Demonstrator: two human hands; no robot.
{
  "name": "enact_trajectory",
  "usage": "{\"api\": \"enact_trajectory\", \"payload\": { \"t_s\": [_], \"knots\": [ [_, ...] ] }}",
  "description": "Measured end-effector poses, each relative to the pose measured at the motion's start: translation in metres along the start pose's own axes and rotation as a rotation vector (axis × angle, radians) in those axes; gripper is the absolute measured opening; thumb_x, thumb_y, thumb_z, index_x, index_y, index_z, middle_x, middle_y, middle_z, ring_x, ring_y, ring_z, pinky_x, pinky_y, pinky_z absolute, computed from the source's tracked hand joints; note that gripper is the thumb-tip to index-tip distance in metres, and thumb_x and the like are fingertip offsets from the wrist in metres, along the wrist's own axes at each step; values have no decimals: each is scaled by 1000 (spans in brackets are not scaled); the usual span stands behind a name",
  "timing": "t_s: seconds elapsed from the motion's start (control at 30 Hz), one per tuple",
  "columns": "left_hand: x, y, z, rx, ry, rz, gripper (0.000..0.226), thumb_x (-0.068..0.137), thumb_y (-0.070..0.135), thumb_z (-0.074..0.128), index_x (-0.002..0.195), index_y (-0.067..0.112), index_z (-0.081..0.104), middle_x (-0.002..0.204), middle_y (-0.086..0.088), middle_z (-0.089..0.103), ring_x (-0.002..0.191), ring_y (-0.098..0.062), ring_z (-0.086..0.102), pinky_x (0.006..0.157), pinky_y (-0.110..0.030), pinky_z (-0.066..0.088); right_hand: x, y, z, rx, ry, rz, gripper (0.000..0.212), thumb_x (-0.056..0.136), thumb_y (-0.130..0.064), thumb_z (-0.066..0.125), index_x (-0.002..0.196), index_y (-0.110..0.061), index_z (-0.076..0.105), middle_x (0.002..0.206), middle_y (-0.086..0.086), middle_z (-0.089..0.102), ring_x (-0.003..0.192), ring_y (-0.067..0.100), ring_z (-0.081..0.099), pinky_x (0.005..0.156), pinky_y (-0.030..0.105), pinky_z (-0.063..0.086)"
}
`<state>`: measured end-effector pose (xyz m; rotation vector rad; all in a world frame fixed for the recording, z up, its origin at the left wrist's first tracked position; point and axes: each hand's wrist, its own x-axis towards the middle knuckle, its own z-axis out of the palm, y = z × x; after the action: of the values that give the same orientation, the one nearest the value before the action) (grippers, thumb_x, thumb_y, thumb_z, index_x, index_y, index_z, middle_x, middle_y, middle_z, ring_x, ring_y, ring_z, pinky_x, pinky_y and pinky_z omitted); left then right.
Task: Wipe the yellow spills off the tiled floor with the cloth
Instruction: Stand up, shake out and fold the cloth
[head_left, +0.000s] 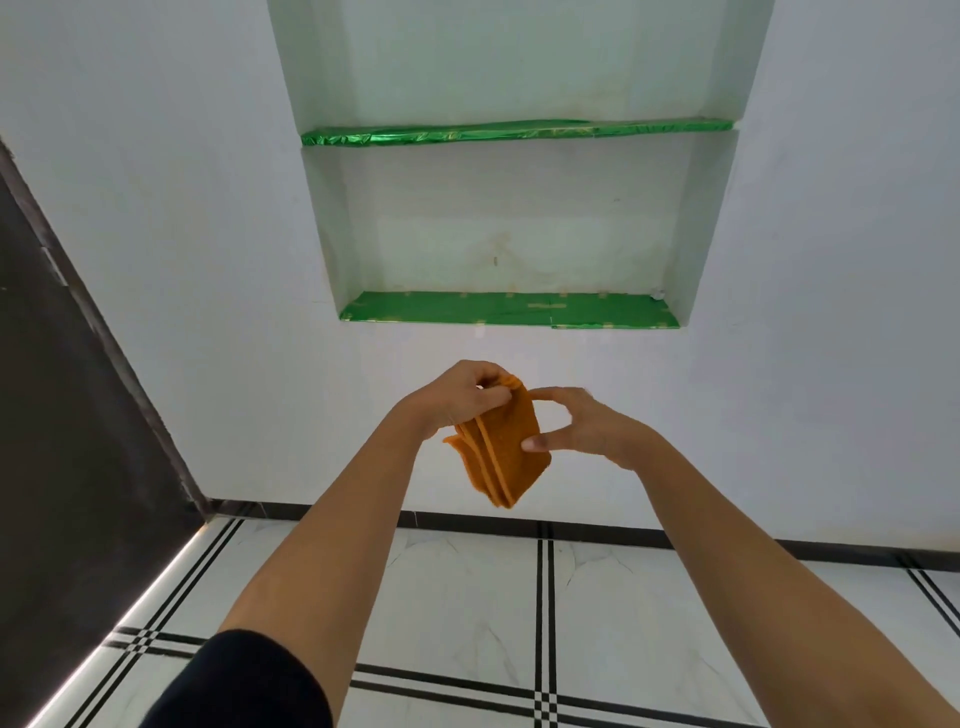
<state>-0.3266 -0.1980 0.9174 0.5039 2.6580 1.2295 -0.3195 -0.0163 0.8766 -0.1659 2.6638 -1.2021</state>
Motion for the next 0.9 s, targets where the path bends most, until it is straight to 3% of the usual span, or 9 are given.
{"api": "enact_trajectory", "payload": {
  "t_s": [0.13, 0.23, 0.33, 0.47, 0.53, 0.63, 0.7, 0.83, 0.9],
  "knots": [
    [-1, -4, -2, -28, 12, 19, 23, 93, 26, 53, 114, 18, 58, 110, 0, 57, 100, -21, 55, 83, -31, 47, -2, -2, 11, 214, -104, 1, 57, 78, -33, 73, 127, -18, 49, 131, 2, 54, 120, 27, 51, 99, 43, 44],
    [0, -20, 3, -124, 152, 5, 31, 90, 28, 59, 119, 21, 56, 115, 0, 57, 102, -17, 54, 80, -28, 46, -9, 5, 14, 319, -37, 92, 45, 80, -31, 71, 118, -22, 50, 119, 1, 56, 107, 25, 54, 86, 39, 47],
    [1, -36, 25, -251, 190, -22, 31, 91, 34, 54, 119, 22, 55, 117, -1, 59, 102, -16, 57, 83, -29, 46, -23, 27, 14, 499, 37, 215, 47, 81, -29, 71, 121, -22, 48, 122, 4, 56, 108, 27, 54, 87, 44, 48],
    [9, -33, 87, -425, 52, -124, 34, 94, 42, 45, 119, 20, 53, 116, -2, 61, 95, -14, 60, 79, -30, 48, -61, 72, 2, 794, 200, 374, 51, 79, -23, 72, 125, -17, 49, 123, 9, 57, 109, 31, 56, 90, 50, 49],
    [16, -15, 129, -477, -49, -157, 40, 95, 45, 43, 123, 18, 53, 116, -2, 61, 96, -17, 61, 81, -33, 49, -94, 100, -12, 932, 293, 425, 54, 78, -18, 74, 125, -14, 49, 123, 10, 58, 108, 32, 56, 84, 48, 52],
    [16, 32, 199, -523, -225, -168, 42, 96, 47, 38, 124, 19, 53, 117, -2, 60, 102, -23, 61, 90, -39, 48, -157, 144, -36, 1006, 448, 479, 52, 78, -11, 73, 124, -12, 49, 121, 12, 57, 108, 34, 56, 79, 46, 54],
    [12, 70, 249, -540, -353, -152, 44, 96, 48, 34, 124, 20, 53, 118, -3, 59, 103, -24, 60, 89, -39, 48, -204, 177, -54, 1043, 575, 505, 52, 77, -7, 72, 125, -9, 50, 119, 15, 58, 106, 35, 57, 81, 47, 54],
    [-6, 150, 357, -538, -533, -138, 43, 98, 46, 30, 123, 19, 52, 117, -3, 59, 100, -24, 61, 89, -41, 48, -306, 243, -89, 1110, 815, 567, 44, 79, 1, 66, 122, -3, 55, 107, 19, 64, 93, 34, 64, 66, 42, 55],
    [-22, 193, 417, -522, -624, -116, 40, 98, 45, 31, 119, 20, 53, 117, -4, 60, 99, -24, 61, 88, -42, 48, -361, 276, -108, 1145, 939, 599, 44, 79, 2, 65, 122, -3, 55, 104, 19, 64, 93, 34, 64, 65, 42, 55]
  ]
}}
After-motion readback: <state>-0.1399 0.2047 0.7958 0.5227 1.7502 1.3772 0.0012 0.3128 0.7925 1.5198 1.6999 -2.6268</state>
